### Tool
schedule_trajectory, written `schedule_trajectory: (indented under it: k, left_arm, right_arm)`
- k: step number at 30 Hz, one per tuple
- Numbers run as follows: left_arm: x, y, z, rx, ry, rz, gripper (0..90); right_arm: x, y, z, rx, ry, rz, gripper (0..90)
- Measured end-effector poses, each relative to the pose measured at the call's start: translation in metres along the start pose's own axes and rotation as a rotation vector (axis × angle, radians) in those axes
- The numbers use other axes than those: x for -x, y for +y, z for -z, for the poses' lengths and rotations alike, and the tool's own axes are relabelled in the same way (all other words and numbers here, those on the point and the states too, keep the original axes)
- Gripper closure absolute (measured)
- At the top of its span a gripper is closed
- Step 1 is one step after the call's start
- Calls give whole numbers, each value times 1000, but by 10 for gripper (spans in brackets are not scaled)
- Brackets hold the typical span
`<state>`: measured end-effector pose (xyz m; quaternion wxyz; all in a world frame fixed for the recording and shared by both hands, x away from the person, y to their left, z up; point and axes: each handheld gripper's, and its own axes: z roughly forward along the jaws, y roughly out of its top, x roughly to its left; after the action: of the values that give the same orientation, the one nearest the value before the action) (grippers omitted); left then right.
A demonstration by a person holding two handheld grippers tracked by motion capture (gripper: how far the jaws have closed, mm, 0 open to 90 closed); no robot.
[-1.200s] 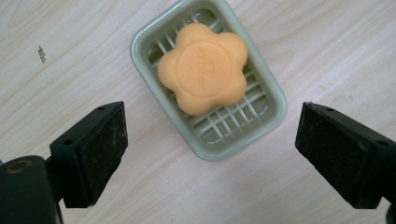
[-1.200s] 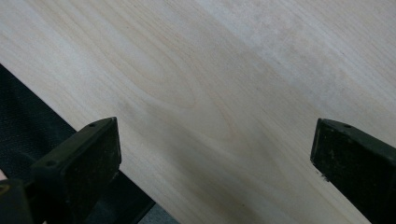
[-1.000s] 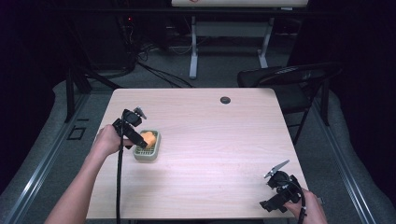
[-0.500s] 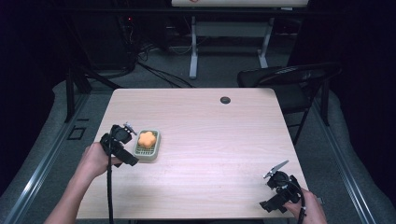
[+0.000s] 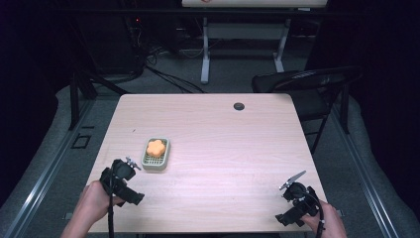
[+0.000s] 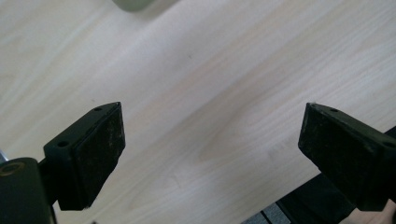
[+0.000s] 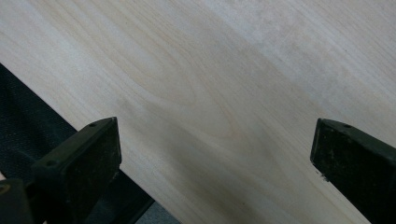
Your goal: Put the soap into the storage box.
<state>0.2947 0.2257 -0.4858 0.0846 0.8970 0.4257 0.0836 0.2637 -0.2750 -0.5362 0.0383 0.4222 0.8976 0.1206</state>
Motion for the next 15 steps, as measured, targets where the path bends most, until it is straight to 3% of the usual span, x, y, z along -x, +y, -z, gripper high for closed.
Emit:
schedule_trajectory:
  k: [7,15]
  left_arm:
    - [1,-12,-21,-24,-23,9,72]
    - [-6,-16,-28,-13,-21,14,56]
  right_arm:
    - [-1,0,0,0,0,4,15]
    - [-1,1,-1,-15,-4,15,15]
